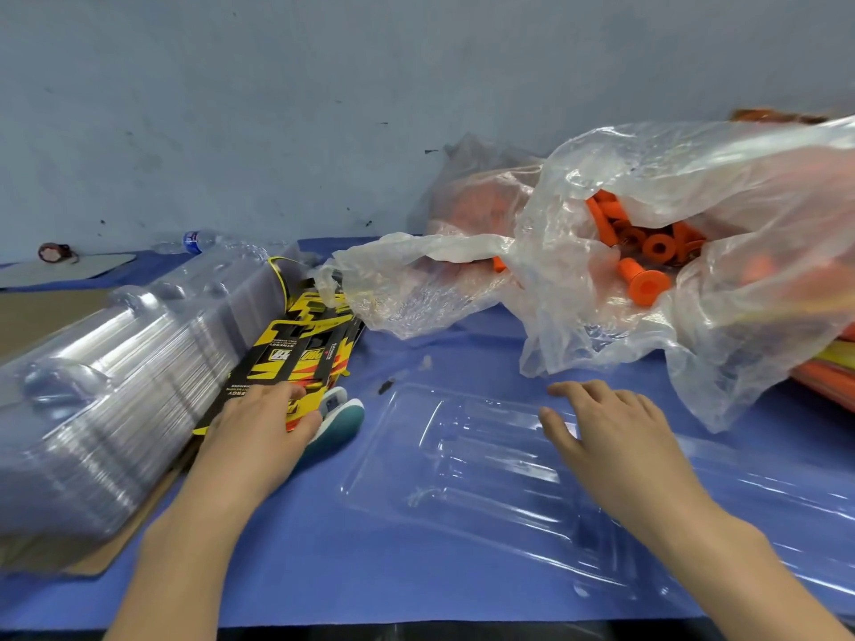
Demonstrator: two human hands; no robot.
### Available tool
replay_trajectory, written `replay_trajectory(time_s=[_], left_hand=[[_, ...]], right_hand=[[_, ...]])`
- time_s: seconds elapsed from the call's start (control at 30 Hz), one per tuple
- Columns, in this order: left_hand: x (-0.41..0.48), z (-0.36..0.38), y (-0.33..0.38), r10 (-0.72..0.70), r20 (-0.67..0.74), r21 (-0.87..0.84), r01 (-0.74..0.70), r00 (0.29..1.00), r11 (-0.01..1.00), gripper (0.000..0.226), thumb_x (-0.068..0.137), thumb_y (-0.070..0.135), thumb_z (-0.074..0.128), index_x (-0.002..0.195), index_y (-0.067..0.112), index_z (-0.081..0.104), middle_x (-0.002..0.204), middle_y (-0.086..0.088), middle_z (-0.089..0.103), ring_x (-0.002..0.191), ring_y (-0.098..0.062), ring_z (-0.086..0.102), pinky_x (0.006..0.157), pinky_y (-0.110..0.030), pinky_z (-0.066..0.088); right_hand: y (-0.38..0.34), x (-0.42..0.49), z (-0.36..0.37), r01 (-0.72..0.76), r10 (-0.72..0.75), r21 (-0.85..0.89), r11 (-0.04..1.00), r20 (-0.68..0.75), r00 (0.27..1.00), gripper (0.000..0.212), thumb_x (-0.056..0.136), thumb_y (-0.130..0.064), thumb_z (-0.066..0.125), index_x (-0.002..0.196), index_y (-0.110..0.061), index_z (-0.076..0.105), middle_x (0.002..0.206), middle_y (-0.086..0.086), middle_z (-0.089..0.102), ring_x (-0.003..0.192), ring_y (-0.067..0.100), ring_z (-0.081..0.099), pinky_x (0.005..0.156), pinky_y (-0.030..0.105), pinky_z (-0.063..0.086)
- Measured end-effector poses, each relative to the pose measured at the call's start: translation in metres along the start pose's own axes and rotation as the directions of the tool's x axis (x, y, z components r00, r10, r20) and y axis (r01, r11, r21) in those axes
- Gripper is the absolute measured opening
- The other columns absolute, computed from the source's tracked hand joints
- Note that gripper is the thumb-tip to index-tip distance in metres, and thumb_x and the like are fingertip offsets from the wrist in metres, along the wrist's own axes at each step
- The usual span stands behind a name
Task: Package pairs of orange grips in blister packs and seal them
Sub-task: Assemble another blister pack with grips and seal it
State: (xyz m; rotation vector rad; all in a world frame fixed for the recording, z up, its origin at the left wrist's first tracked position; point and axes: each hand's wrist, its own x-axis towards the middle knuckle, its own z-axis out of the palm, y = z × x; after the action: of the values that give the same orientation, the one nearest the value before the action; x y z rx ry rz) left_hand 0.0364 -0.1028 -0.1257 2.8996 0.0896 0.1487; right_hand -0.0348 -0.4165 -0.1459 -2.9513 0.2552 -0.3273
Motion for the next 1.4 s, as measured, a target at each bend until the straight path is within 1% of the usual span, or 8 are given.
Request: replay_trajectory(time_s=[0.27, 0.4, 0.53, 0.83, 0.97, 1.1, 1.23, 1.4], left_hand=[[-0.002, 0.002, 0.001, -0.031, -0.125, -0.008, 0.030, 0.992, 1.000, 0.025, 0.101, 0.039, 0.040, 0.103, 0.028, 0.062, 0.100, -0.003, 0.067, 0.088, -0.028, 0.060, 0.078, -0.042, 0.053], [0.004, 0.001, -0.002, -0.088, -0.331, -0.154, 0.038, 0.940, 0.987, 0.032, 0.103, 0.037, 0.041, 0.101, 0.014, 0.062, 0.090, -0.013, 0.067, 0.079, -0.035, 0.056, 0.067, -0.042, 0.048], [0.011, 0.001, -0.001, -0.164, -0.448, -0.330, 0.008, 0.879, 0.944, 0.028, 0.100, 0.044, 0.050, 0.096, 0.018, 0.061, 0.085, -0.002, 0.062, 0.078, -0.028, 0.052, 0.064, -0.038, 0.040], [0.024, 0.008, 0.000, -0.170, -0.344, -0.555, -0.054, 0.924, 0.830, 0.027, 0.089, 0.045, 0.067, 0.083, 0.020, 0.063, 0.078, 0.009, 0.063, 0.073, -0.007, 0.056, 0.056, -0.030, 0.038], [0.028, 0.004, -0.004, -0.155, -0.282, -0.651, -0.070, 0.947, 0.756, 0.028, 0.084, 0.048, 0.072, 0.080, 0.022, 0.064, 0.079, 0.006, 0.066, 0.077, -0.013, 0.062, 0.061, -0.034, 0.047], [0.031, -0.001, -0.010, -0.140, -0.201, -0.773, -0.070, 0.969, 0.630, 0.028, 0.083, 0.044, 0.074, 0.081, 0.018, 0.067, 0.075, 0.001, 0.069, 0.078, -0.022, 0.068, 0.071, -0.053, 0.058], [0.035, -0.004, -0.014, -0.151, -0.173, -0.852, -0.070, 0.973, 0.519, 0.034, 0.080, 0.049, 0.071, 0.083, 0.015, 0.069, 0.066, 0.007, 0.070, 0.063, -0.004, 0.065, 0.058, -0.022, 0.054], [0.046, -0.016, -0.020, -0.322, -0.324, -0.859, -0.133, 0.890, 0.495, 0.032, 0.087, 0.049, 0.068, 0.081, 0.018, 0.063, 0.074, 0.003, 0.065, 0.064, -0.002, 0.059, 0.058, -0.020, 0.044]], right_hand=[[0.001, 0.003, -0.001, 0.159, -0.159, 0.046, 0.986, -0.003, 0.987, 0.033, 0.102, -0.044, 0.029, 0.126, -0.039, 0.051, 0.116, -0.018, 0.060, 0.102, 0.010, 0.056, 0.096, 0.027, 0.035], [0.002, 0.011, 0.001, 0.219, -0.218, 0.016, 0.976, -0.042, 0.975, 0.033, 0.102, -0.041, 0.030, 0.126, -0.040, 0.052, 0.112, -0.017, 0.060, 0.096, 0.009, 0.057, 0.094, 0.026, 0.035], [0.005, 0.016, 0.001, 0.253, -0.251, 0.007, 0.968, -0.072, 0.965, 0.033, 0.102, -0.040, 0.031, 0.125, -0.040, 0.054, 0.112, -0.019, 0.060, 0.096, 0.011, 0.056, 0.093, 0.026, 0.035], [-0.054, 0.021, -0.020, 0.410, -0.373, 0.217, 0.886, -0.193, 0.908, 0.036, 0.100, -0.035, 0.043, 0.134, -0.034, 0.052, 0.129, -0.010, 0.053, 0.112, 0.021, 0.050, 0.096, 0.034, 0.037], [-0.127, 0.044, -0.009, 0.555, -0.535, 0.176, 0.813, -0.153, 0.831, 0.042, 0.100, -0.033, 0.043, 0.142, -0.032, 0.039, 0.138, -0.006, 0.045, 0.121, 0.023, 0.044, 0.098, 0.038, 0.037], [-0.179, 0.066, 0.007, 0.597, -0.590, 0.155, 0.787, -0.088, 0.802, 0.044, 0.097, -0.034, 0.050, 0.139, -0.023, 0.041, 0.134, 0.000, 0.048, 0.120, 0.027, 0.046, 0.093, 0.043, 0.041], [-0.197, 0.074, 0.019, 0.635, -0.628, 0.123, 0.763, -0.095, 0.773, 0.034, 0.094, -0.034, 0.054, 0.125, -0.020, 0.048, 0.121, 0.001, 0.052, 0.109, 0.028, 0.048, 0.084, 0.040, 0.039], [-0.194, 0.080, 0.029, 0.643, -0.631, 0.122, 0.756, -0.125, 0.766, 0.025, 0.099, -0.035, 0.046, 0.120, -0.024, 0.054, 0.109, -0.003, 0.058, 0.103, 0.024, 0.047, 0.084, 0.038, 0.037]])
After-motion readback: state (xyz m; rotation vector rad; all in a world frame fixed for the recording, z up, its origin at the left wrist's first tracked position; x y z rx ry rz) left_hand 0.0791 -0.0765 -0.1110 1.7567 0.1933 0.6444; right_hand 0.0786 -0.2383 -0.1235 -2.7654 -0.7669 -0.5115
